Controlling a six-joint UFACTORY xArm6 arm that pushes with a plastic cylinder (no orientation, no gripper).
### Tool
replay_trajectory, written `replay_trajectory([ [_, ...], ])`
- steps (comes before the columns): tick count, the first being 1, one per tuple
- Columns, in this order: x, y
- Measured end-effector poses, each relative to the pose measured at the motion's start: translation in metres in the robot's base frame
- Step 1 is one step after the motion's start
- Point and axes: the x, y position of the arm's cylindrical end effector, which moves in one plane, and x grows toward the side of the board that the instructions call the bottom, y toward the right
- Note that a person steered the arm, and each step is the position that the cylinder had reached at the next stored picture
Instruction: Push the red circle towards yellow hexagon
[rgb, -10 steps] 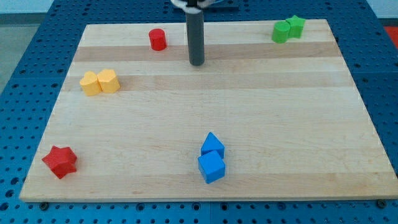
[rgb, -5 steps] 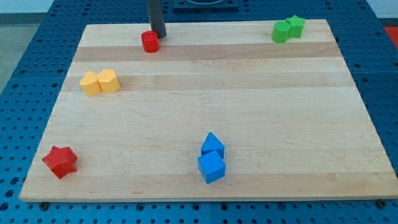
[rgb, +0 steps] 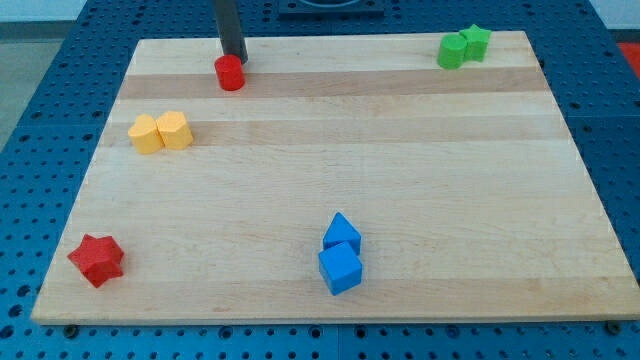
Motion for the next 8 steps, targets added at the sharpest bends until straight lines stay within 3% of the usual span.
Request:
replay_trajectory([
  [4, 0.011, -0.033],
  [8, 0.041, 0.028],
])
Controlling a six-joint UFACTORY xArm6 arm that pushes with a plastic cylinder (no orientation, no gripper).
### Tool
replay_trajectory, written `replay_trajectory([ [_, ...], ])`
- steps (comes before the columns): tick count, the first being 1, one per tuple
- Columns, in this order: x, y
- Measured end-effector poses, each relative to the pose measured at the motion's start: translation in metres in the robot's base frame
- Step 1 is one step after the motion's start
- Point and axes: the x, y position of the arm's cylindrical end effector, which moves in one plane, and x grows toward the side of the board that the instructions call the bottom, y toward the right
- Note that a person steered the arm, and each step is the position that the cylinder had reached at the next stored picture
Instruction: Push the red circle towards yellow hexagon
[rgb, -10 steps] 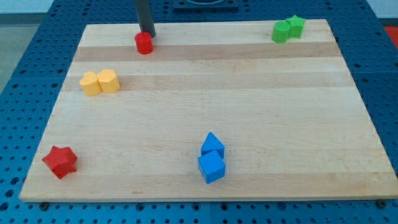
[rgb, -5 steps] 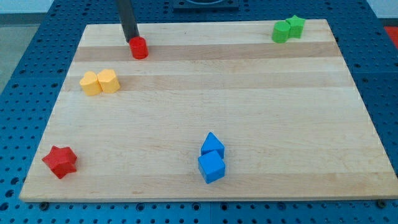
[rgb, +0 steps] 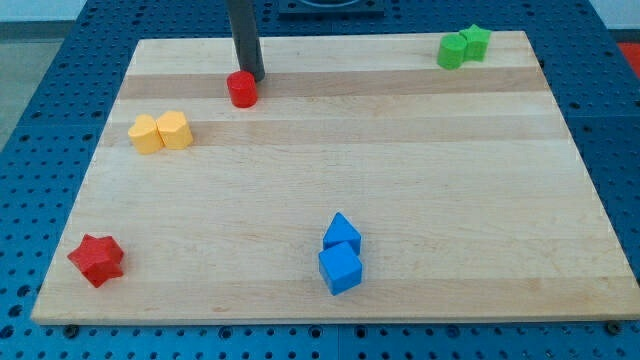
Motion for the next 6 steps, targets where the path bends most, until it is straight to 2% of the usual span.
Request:
replay_trajectory([
  [6, 0.034, -0.036],
])
